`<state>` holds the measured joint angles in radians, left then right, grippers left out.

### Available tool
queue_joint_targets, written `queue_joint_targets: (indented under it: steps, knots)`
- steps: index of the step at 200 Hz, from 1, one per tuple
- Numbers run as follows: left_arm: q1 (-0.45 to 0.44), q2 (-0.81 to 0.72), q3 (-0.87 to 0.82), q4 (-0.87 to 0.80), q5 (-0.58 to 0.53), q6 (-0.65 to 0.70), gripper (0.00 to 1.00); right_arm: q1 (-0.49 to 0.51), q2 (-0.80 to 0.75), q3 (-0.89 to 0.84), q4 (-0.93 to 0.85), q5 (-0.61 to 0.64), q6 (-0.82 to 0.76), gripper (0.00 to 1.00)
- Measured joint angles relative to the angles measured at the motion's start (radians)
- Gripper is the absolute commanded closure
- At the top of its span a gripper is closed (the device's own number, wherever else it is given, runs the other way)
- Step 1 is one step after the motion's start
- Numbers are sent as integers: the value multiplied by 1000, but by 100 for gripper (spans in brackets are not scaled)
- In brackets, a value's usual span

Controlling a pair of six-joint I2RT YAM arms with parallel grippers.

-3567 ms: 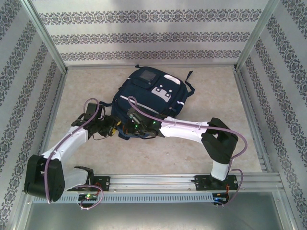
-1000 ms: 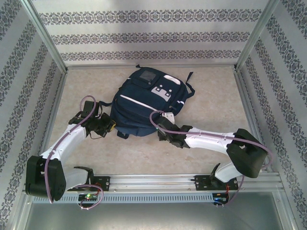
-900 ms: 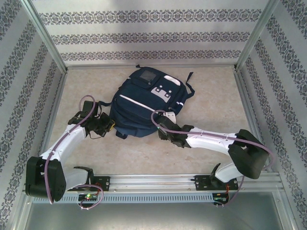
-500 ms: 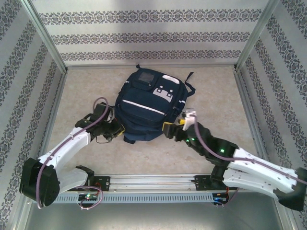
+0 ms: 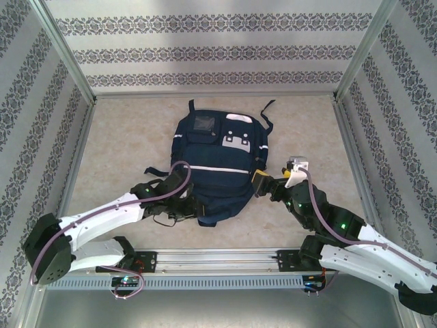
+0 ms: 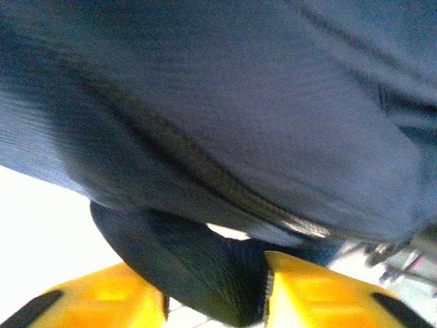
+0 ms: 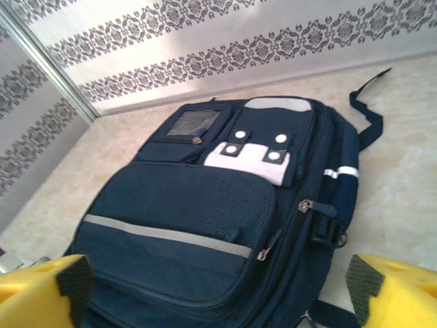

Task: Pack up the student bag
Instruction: Place the student bag at the center of the table, then reset both arms

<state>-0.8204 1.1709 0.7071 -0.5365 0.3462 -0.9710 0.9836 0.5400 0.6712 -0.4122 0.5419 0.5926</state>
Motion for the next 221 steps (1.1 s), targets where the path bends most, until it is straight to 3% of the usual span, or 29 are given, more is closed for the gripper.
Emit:
queue_joint_targets:
  steps: [7,12,15,40,59,90,121,141,166,179,194,221]
  knots:
    - [-15,5,0,1,4,18,28,0,0,0,-9,0,2,2]
    - [-23,4,1,1,9,36,4,0,0,1,-17,0,2,2]
    - [-27,2,3,1,13,45,0,0,-1,1,-21,0,2,2]
    - [-38,-51,26,2,35,140,0,-24,3,20,-84,22,-3,2]
    - [-34,-122,112,-45,-18,237,0,-51,14,56,-133,100,-2,2]
    - [-8,-158,349,-76,-300,387,0,-87,25,29,-14,220,-166,2]
    - [14,-187,282,171,-553,713,1,-148,153,-52,208,158,-451,2]
    - [146,-152,160,349,-614,875,1,-224,243,-119,355,68,-575,2]
    - [484,-83,-14,512,-593,908,0,-396,302,-206,515,-40,-650,2]
    - [608,-46,-104,589,-590,906,1,-501,330,-241,592,-76,-664,2]
    - [667,32,-166,655,-588,905,1,-599,361,-276,666,-90,-679,2]
    - [692,217,-202,793,-562,904,1,-721,439,-354,797,-115,-701,2]
